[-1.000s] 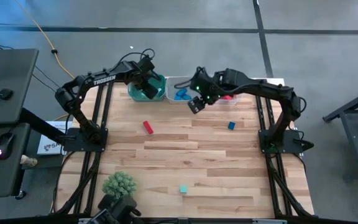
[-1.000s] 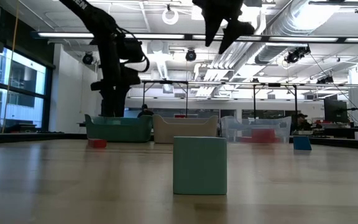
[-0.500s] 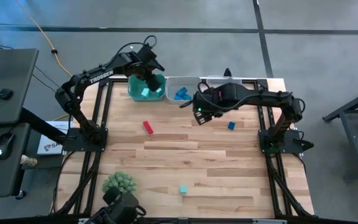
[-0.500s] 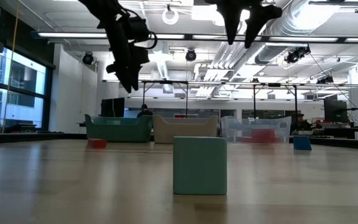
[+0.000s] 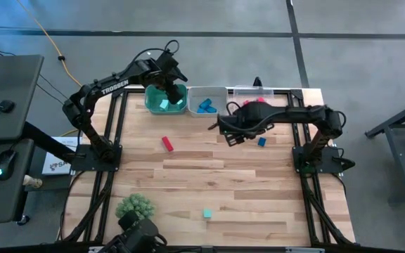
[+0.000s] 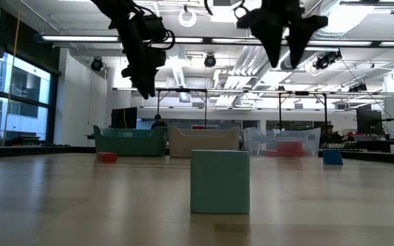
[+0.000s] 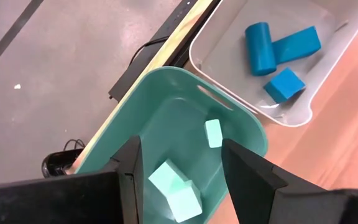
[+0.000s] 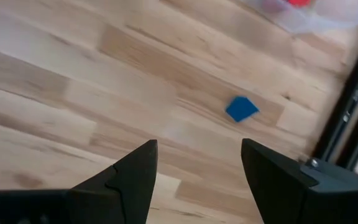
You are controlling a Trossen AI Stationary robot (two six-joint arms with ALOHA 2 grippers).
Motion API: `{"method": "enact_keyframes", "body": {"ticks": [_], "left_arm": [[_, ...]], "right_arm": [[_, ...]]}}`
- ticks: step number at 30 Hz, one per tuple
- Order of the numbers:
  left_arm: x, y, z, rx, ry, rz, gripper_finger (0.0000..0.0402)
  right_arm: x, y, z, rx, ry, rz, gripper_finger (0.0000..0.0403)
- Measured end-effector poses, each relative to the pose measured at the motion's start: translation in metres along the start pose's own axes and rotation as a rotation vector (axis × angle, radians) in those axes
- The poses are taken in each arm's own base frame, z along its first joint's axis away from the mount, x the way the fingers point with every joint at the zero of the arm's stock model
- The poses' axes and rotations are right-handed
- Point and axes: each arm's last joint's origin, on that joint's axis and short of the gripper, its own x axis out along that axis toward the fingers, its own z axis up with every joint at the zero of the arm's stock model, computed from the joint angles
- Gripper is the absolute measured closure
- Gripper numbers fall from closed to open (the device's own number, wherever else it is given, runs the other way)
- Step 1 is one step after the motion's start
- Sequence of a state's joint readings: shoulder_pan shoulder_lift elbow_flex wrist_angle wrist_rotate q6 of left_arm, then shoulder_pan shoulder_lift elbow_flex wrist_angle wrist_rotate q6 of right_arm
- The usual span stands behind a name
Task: Sort & place blocks by color
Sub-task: Put the blue block into the gray bin
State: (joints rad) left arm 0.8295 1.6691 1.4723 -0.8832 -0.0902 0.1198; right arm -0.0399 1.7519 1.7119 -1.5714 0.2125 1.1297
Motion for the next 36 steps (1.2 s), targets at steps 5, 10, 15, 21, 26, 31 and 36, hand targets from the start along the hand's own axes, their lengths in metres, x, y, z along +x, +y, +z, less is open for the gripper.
{"method": "enact_keyframes", "body": {"ticks": [5,10,15,21,26,31,36], "left_arm": [[0.000,0.000,0.000,-0.002,0.004,0.000,0.0266],[0.000,0.000,0.000,-0.001,0.004,0.000,0.0266],[0.000,0.000,0.000,0.006,0.004,0.000,0.0266],[0.000,0.000,0.000,0.006,0.004,0.000,0.0266],[0.000,0.000,0.000,0.004,0.004,0.000,0.0266],[0.000,0.000,0.000,0.004,0.004,0.000,0.0266],[0.000,0.000,0.000,0.004,0.003,0.000,0.0266]], "right_arm": [[0.023,-0.002,-0.007,0.027,0.052,-0.068,0.0180],[0.049,-0.007,-0.010,0.075,0.084,-0.095,0.0180],[0.076,-0.015,-0.010,0.131,0.093,-0.037,0.0180],[0.093,-0.036,-0.013,0.207,0.094,-0.048,0.0180],[0.106,-0.050,-0.013,0.285,0.067,-0.008,0.0180],[0.122,-0.066,-0.017,0.367,0.050,-0.005,0.0180],[0.137,-0.078,-0.023,0.448,0.035,-0.005,0.0180]]}}
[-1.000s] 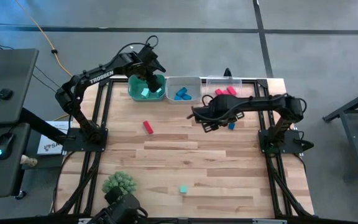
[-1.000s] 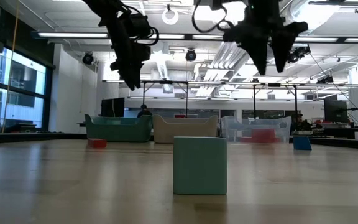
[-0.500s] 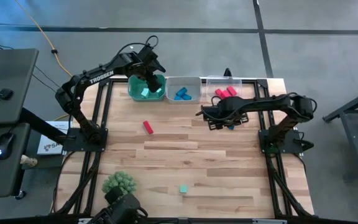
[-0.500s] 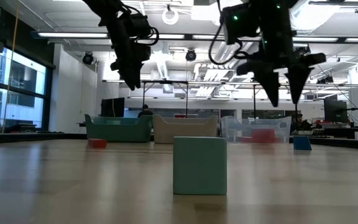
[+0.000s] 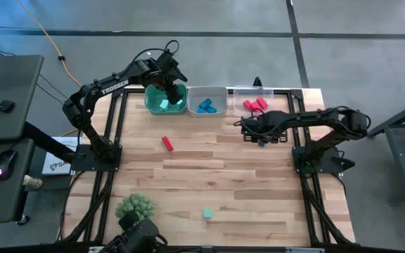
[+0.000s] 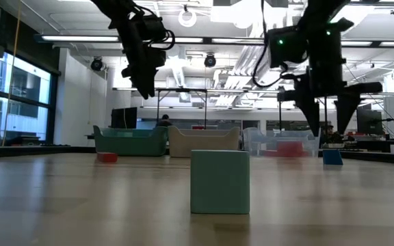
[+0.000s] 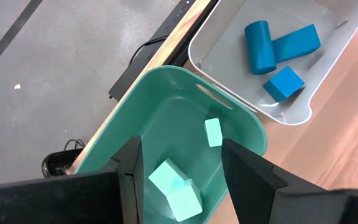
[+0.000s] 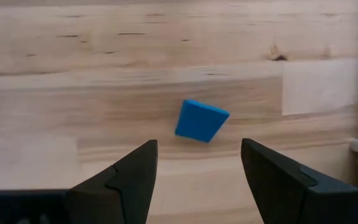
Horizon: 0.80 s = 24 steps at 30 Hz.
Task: Sort & place blocks by color
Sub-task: Put the blue block into the gray bin
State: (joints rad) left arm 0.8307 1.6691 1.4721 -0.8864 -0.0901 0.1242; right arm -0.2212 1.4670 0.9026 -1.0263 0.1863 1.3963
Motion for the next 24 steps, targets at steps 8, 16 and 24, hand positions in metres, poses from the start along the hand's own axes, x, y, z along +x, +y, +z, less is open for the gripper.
{"method": "enact_keyframes", "body": {"ticks": [8,16,24], "left_arm": [[0.000,0.000,0.000,0.000,-0.001,0.000,0.0266],[0.000,0.000,0.002,-0.002,-0.019,0.002,0.0266],[0.000,0.000,0.002,-0.002,-0.024,0.003,0.0266]], "right_arm": [[0.023,-0.012,-0.003,0.084,-0.008,0.014,0.0180],[0.043,-0.016,-0.007,0.123,-0.032,0.064,0.0181],[0.054,-0.020,-0.009,0.159,-0.059,0.081,0.0194]]}}
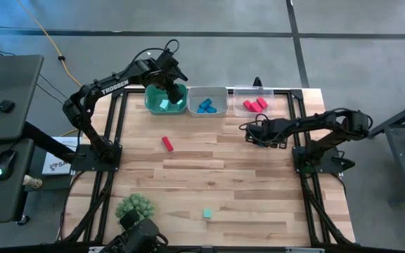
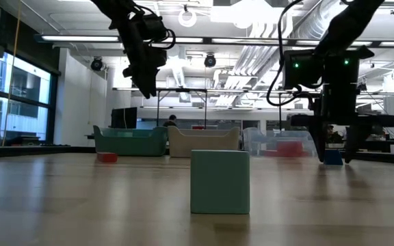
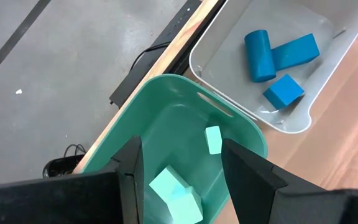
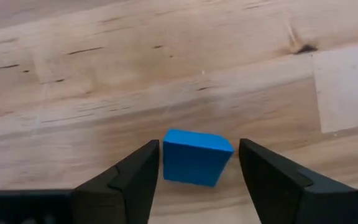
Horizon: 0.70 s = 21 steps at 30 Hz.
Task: Sort & place blocks by color
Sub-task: Put the blue block into the gray bin
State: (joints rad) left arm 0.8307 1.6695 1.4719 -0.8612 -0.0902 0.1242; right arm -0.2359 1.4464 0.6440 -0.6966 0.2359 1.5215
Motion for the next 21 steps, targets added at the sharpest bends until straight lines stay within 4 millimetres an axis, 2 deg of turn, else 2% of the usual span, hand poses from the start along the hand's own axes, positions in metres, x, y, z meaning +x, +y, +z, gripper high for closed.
{"method": "enact_keyframes", "body": {"ticks": [8,13,21], "left_arm": [[0.000,0.000,0.000,0.000,-0.004,0.000,0.0266],[0.000,0.000,0.000,0.000,-0.004,0.001,0.0266],[0.000,0.000,0.000,-0.043,-0.004,0.000,0.0266]], "right_arm": [[0.001,0.000,0.000,-0.003,-0.001,0.003,0.0294],[-0.002,0.004,0.000,-0.040,0.007,0.020,0.0295],[-0.037,0.044,0.012,-0.166,-0.040,0.230,0.0295]]}}
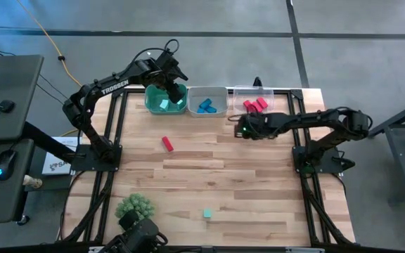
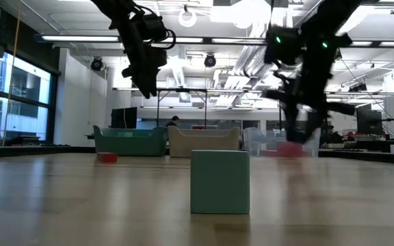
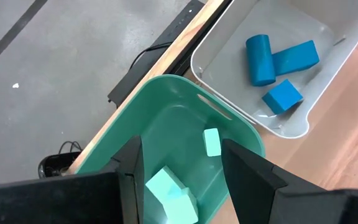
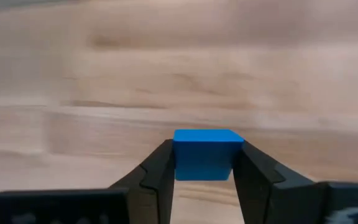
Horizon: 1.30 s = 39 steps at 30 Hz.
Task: Sort & place blocks by color
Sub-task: Put the blue block into the gray bin
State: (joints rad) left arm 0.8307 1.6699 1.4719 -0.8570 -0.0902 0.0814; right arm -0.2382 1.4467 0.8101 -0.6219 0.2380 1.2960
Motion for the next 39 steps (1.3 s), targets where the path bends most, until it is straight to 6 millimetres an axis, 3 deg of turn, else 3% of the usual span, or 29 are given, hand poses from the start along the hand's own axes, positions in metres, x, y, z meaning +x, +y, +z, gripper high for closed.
{"method": "enact_keyframes", "body": {"ticks": [6,14,20,30,39], "left_arm": [[0.000,0.000,0.000,-0.025,0.000,0.000,0.0266],[0.000,0.000,0.000,-0.053,0.004,-0.016,0.0266],[0.000,-0.002,-0.001,-0.110,0.006,-0.049,0.0266],[0.000,-0.002,-0.001,-0.157,0.014,-0.061,0.0266],[0.000,-0.002,-0.001,-0.166,0.014,-0.061,0.0266]], "right_arm": [[-0.024,0.032,0.031,-0.108,-0.101,0.180,0.0295],[-0.046,0.050,0.075,-0.205,-0.242,0.313,0.0295],[-0.062,0.063,0.105,-0.258,-0.383,0.506,0.0295],[-0.085,0.069,0.144,-0.422,-0.734,0.675,0.0295],[-0.099,0.068,0.161,-0.521,-0.921,0.770,0.0295]]}}
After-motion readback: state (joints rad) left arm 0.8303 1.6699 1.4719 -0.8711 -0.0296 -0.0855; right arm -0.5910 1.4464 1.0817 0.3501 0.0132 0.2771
